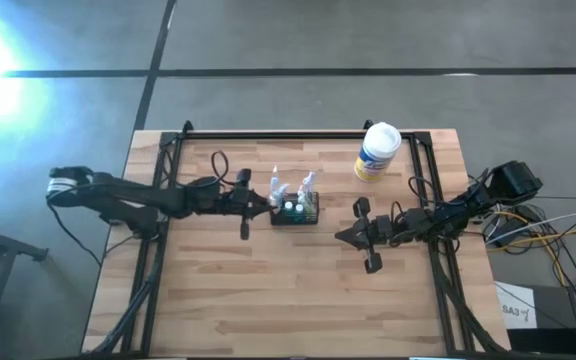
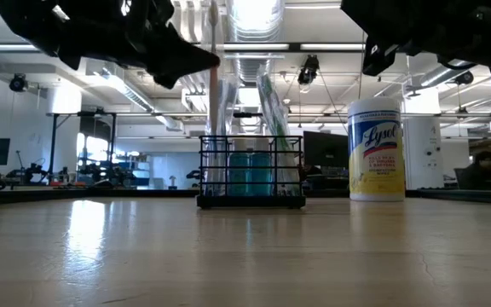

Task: Pick & Place toothbrushing station
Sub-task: Put the orange toothbrush into the black wire organizer

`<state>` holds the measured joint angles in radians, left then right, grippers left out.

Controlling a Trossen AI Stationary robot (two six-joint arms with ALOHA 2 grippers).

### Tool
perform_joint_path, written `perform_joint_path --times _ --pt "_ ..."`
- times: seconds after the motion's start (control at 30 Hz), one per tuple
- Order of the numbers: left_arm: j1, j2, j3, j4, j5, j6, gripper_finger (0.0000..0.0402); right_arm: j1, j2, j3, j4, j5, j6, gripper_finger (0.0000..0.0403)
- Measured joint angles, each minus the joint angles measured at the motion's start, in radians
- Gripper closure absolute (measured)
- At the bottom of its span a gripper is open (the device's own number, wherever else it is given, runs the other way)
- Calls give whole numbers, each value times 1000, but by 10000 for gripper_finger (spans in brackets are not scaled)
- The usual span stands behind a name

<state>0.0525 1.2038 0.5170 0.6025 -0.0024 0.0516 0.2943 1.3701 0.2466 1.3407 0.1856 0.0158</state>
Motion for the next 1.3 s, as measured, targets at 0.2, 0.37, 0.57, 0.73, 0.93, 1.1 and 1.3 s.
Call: perform_joint_path --times 0.2,0.37,0.57,0.73,0.93,1.1,1.3 --pt "3 67 -15 53 -26 0 380 0 0 0 -1 0 4 394" --pt "3 131 -15 85 -26 -1 380 0 0 0 -2 0 4 394" --pt "5 198 -15 115 -36 -8 380 0 0 0 -2 0 4 394" --pt "5 245 -16 132 -52 -12 378 0 0 0 -2 0 4 394" --pt "5 283 -16 137 -53 -24 380 0 1 0 -2 0 3 394" --pt "5 291 -16 142 -53 -25 379 0 1 0 -3 0 -11 394" --pt "5 282 -16 140 -53 -66 359 0 1 0 -6 0 -16 394"
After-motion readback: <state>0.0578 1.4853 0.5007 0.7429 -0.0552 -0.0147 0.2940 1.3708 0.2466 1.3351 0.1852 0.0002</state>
